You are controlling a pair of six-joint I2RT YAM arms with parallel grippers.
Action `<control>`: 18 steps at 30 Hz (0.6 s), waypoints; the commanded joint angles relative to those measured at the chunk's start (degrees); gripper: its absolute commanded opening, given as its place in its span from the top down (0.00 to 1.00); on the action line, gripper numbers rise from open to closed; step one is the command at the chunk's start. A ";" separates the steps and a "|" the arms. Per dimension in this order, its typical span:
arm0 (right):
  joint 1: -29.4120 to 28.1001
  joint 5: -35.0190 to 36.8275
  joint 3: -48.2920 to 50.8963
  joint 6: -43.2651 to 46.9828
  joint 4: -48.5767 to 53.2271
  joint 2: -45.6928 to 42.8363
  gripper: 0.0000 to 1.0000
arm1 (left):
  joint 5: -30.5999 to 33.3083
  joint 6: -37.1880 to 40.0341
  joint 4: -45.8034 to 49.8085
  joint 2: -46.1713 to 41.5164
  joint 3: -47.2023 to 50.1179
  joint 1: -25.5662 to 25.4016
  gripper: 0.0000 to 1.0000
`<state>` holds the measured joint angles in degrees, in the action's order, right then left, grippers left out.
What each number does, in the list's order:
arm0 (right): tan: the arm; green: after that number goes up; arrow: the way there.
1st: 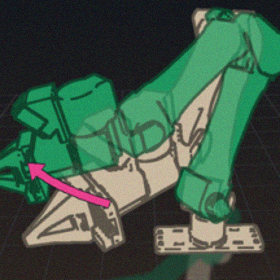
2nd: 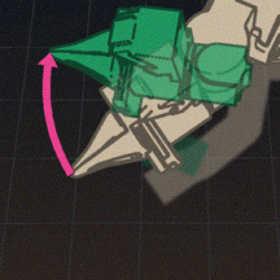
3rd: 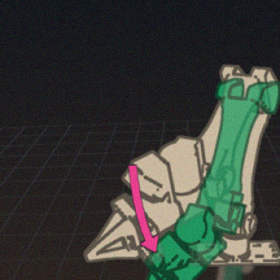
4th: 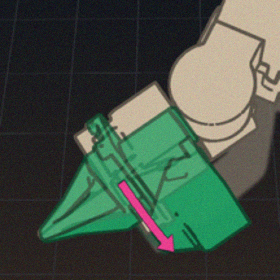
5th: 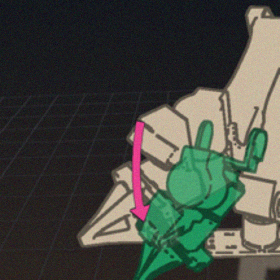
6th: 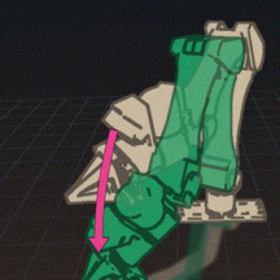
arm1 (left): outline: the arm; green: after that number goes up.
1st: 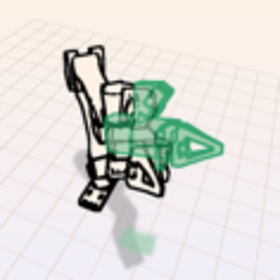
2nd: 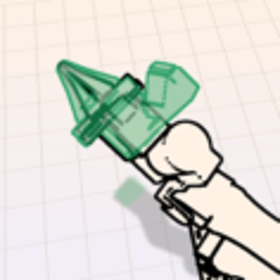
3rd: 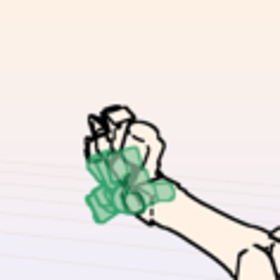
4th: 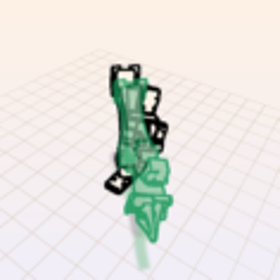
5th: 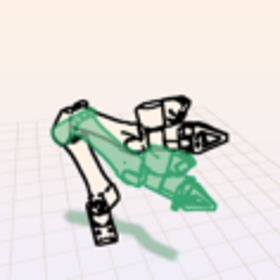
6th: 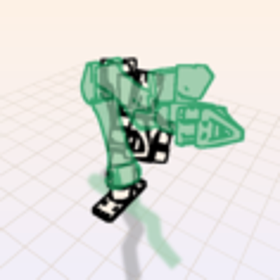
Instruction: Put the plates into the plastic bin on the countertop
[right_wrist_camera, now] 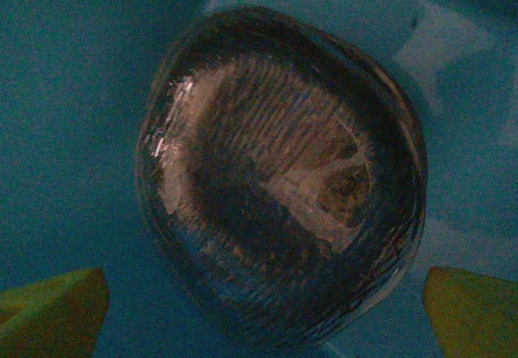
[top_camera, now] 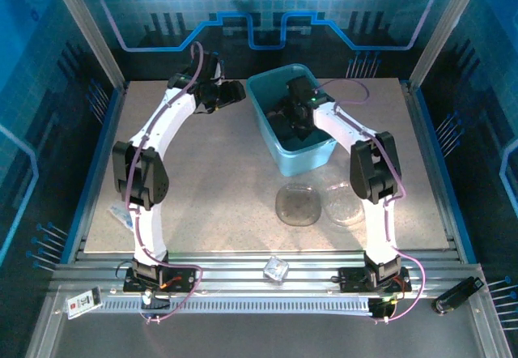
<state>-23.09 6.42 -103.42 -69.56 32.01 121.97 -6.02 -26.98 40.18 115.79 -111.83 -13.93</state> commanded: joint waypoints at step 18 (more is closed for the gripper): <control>3.62 -2.83 15.45 25.45 -26.16 -20.55 0.07 | 6.47 1.94 13.43 10.04 -16.07 -7.77 0.26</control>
<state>-20.84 5.30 -89.25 -48.75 11.00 104.20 -0.78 -26.39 49.34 123.04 -124.99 -21.30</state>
